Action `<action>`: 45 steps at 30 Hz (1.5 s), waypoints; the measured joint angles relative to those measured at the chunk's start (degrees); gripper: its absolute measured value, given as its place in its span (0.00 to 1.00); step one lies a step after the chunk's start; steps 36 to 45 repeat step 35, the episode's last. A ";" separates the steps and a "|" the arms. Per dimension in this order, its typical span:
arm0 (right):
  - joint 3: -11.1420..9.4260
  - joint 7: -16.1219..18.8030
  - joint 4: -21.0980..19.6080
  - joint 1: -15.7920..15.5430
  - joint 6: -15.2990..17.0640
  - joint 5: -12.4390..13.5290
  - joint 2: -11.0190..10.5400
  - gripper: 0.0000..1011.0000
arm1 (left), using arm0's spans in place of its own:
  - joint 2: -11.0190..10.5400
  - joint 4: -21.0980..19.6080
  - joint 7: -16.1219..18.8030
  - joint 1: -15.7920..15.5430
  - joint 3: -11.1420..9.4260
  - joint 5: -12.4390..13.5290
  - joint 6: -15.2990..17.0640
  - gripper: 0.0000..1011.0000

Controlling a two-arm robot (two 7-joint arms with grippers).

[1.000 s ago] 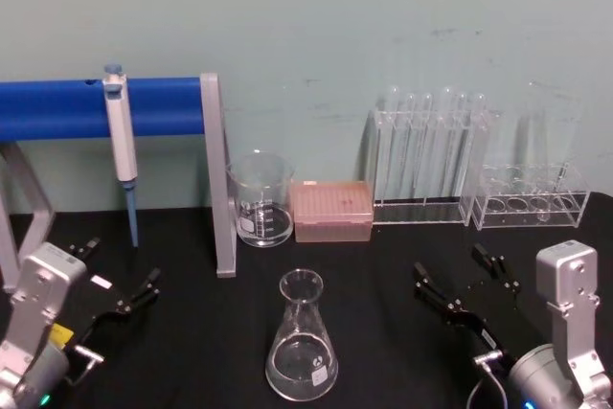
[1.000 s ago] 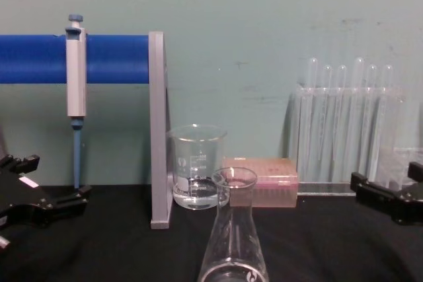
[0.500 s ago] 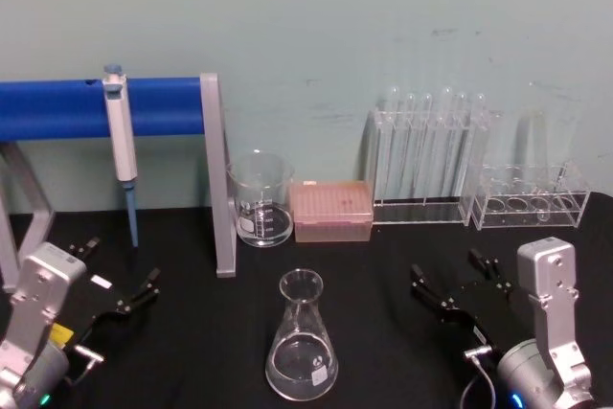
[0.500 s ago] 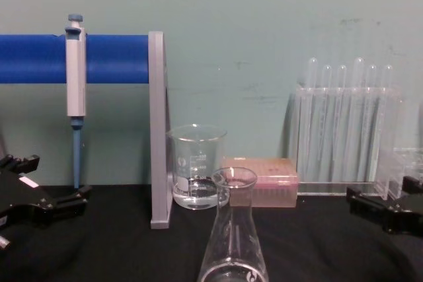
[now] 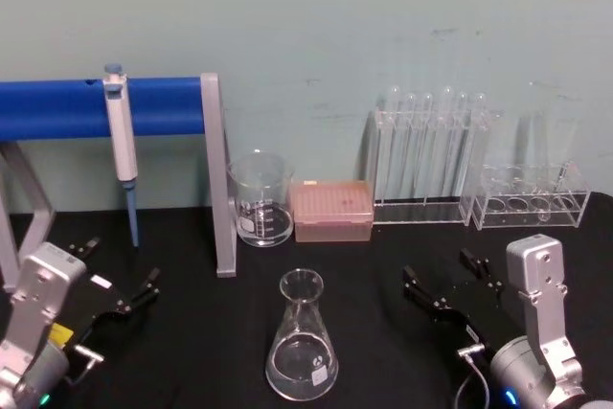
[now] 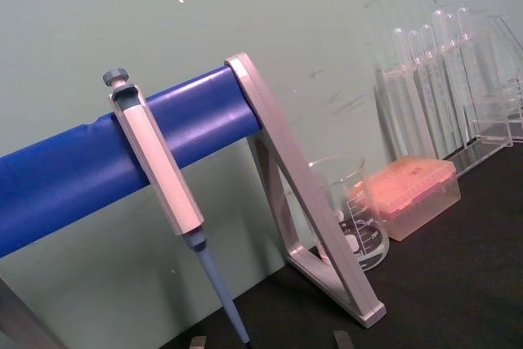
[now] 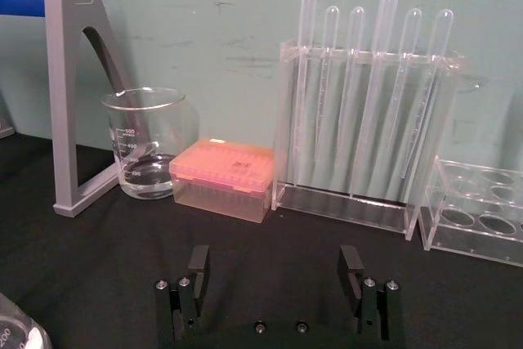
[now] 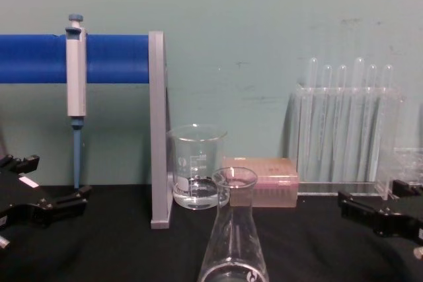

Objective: Grasp the erlenmeyer flask with one hand, shake it three times, then place it back.

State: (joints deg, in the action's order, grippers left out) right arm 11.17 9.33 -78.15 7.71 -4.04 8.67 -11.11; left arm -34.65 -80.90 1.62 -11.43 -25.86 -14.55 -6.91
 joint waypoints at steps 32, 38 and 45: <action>0.12 -0.36 -0.09 -0.12 -0.22 0.11 -0.14 0.99 | 0.00 0.00 0.00 0.00 0.00 0.00 0.00 0.99; 0.12 -0.37 -0.09 -0.12 -0.22 0.13 -0.14 0.99 | 0.00 0.00 0.00 0.00 0.00 0.00 0.00 0.99; 0.12 -0.37 -0.09 -0.12 -0.22 0.13 -0.14 0.99 | 0.00 0.00 0.00 0.00 0.00 0.00 0.00 0.99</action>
